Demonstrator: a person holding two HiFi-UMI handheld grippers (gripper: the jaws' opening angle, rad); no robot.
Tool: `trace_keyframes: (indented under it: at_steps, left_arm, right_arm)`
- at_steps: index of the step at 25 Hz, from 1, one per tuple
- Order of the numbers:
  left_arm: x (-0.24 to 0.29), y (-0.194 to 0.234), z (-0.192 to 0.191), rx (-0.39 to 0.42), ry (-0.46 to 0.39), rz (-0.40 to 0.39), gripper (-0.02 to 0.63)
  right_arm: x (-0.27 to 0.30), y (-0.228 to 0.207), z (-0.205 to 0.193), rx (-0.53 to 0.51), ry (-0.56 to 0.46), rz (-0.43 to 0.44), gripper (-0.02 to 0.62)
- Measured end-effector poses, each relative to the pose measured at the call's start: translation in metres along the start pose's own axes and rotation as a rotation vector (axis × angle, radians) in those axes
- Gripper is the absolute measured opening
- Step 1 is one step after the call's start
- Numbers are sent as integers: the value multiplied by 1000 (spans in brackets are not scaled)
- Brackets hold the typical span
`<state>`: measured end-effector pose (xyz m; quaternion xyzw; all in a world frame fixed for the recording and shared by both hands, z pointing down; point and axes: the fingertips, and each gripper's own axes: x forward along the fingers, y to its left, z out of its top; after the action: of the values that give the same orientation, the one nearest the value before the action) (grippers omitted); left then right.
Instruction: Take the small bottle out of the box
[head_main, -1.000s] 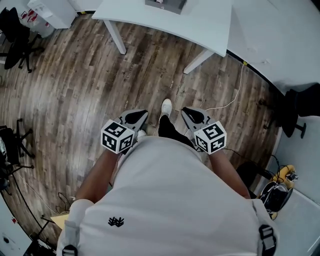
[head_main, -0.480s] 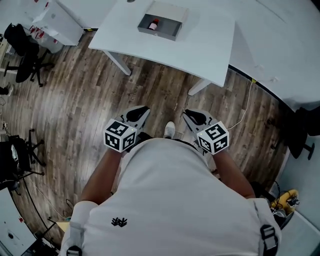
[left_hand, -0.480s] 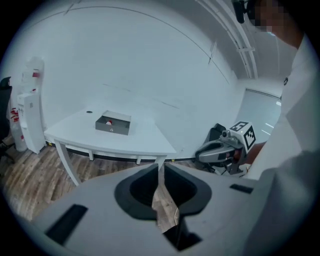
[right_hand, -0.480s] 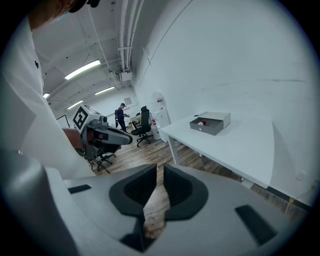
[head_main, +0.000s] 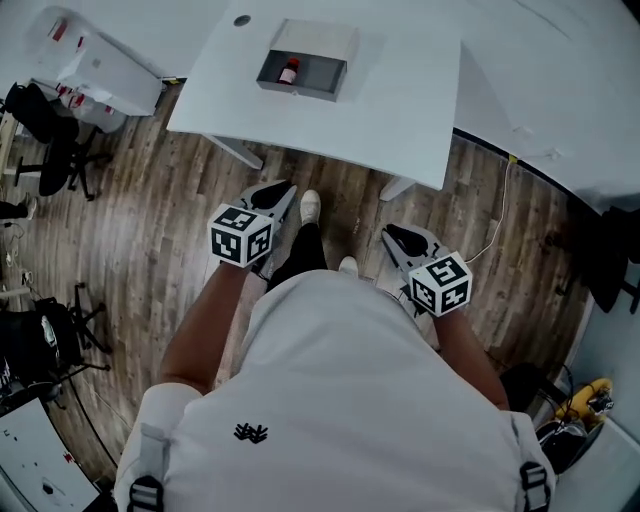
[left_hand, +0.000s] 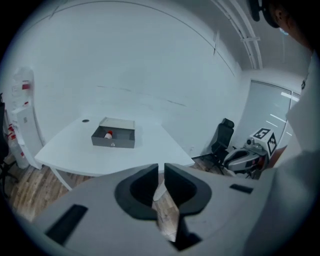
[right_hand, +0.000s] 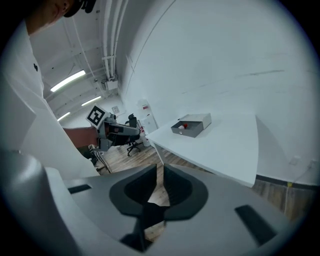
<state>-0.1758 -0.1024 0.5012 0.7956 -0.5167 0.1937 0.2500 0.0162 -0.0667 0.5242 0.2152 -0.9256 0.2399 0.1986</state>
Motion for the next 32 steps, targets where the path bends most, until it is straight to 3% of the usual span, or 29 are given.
trace_keyframes:
  at_steps: [6,14,17,21,32]
  left_arm:
    - [56,63,53,91,30,28,43]
    - [138,123,106,104,124,51,72]
    - [163,180,117,106,196,71,98]
    - [196,241,110,66,313,95,134]
    - [253,281,81,28,548,118,225]
  right_arm:
    - [-24,-49,10,121,-64,-147,44]
    - [-62,-98,11,223,-115,-314,44]
    - [-33,-100,32,257,-119,-340,44]
    - [-4,-100,51,295,-110,-365,44]
    - [4,-113,49,378,-100,-428,44]
